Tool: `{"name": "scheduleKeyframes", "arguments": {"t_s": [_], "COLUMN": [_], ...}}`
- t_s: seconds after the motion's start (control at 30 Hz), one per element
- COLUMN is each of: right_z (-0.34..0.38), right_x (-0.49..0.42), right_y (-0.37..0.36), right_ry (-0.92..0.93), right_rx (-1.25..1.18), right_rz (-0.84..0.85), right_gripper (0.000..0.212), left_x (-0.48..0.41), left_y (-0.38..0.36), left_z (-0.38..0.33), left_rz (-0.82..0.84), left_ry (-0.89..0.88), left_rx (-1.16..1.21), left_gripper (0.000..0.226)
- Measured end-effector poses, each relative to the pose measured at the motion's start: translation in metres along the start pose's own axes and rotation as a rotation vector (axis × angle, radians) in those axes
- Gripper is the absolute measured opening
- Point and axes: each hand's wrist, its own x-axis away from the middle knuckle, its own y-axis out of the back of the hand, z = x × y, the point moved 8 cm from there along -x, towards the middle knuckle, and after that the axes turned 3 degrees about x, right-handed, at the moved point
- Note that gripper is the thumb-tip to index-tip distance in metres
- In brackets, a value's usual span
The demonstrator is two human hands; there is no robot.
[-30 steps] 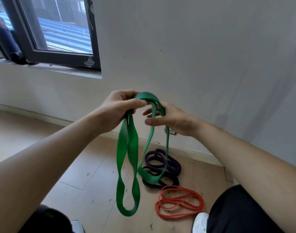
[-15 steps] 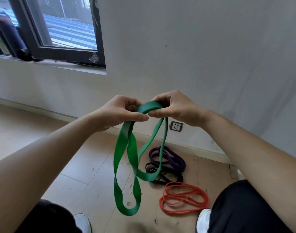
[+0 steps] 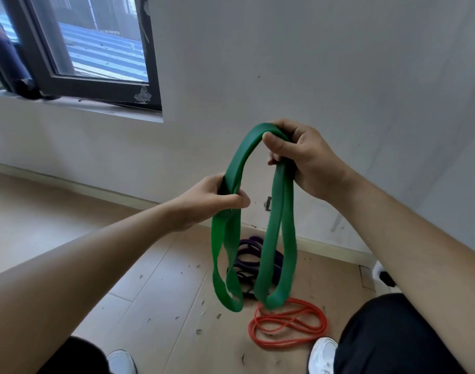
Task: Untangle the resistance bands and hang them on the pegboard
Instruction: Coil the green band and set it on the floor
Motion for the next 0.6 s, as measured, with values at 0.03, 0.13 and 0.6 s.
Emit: {"name": "scheduleKeyframes", "arguments": {"t_s": [0.03,0.13,0.6], "right_z": [-0.001,-0.006,-0.067], "right_x": [0.0,0.001,0.021], "right_y": [0.003,0.011,0.006], "right_ry": [-0.004,-0.029,-0.375], "right_rx": [-0.029,-0.127,0.252], "right_rz": [-0.008,-0.036,0.31], "right_gripper": [0.02,0.019,0.032], "left_x": [-0.001,-0.005,0.004], "left_y": [-0.003,-0.01,0.047], "left_z": [-0.001,-0.001,-0.03], "left_rz": [0.004,0.029,-0.29], "left_ry": [-0.001,-0.002,-0.145], "left_rx": [0.012,0.01,0.07], "left_gripper": [0.04,0.044,0.019]}}
